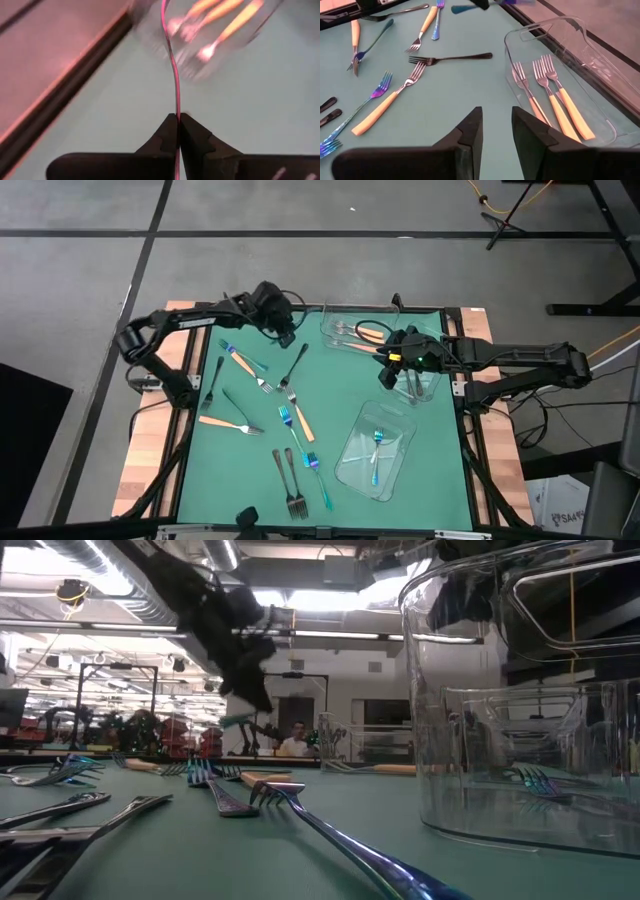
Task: Sort silverware by color (type)
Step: Put the blue fork into the bottom transparent bin
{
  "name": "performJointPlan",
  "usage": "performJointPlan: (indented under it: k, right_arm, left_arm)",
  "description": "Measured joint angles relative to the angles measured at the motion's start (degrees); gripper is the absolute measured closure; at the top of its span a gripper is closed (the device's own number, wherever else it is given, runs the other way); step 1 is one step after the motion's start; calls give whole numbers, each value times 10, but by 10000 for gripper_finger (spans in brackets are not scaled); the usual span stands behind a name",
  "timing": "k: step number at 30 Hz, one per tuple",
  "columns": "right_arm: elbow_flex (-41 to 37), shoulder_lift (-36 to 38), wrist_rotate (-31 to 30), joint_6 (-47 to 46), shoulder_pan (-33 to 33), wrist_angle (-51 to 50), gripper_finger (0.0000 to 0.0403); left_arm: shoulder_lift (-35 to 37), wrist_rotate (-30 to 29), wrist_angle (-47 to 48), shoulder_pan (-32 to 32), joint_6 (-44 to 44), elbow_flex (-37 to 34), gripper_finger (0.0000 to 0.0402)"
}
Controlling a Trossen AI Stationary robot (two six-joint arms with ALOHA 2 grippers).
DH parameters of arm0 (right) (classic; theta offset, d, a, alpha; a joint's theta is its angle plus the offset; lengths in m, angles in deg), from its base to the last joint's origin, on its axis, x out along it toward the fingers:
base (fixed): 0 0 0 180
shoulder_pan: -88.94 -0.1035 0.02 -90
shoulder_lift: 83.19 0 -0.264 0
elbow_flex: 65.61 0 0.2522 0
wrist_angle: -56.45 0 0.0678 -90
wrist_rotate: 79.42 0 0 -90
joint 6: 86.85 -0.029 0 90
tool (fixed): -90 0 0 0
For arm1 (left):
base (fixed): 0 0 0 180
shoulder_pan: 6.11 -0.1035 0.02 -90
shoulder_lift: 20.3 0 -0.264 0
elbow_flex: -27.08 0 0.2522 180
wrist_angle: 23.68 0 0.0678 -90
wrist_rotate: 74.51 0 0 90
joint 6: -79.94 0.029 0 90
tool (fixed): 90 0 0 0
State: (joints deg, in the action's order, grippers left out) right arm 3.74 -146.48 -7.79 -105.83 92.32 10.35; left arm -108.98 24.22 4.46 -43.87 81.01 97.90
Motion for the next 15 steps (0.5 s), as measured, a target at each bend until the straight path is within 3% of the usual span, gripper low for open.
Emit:
performJointPlan:
  k: [8,15]
  right_arm:
    - [0,-25,0,15,0,68,311]
    - [0,-53,0,54,0,155,311]
  left_arm:
    - [40,115,-139,64,-52,1,399]
    - [40,128,-256,159,-55,1,398]
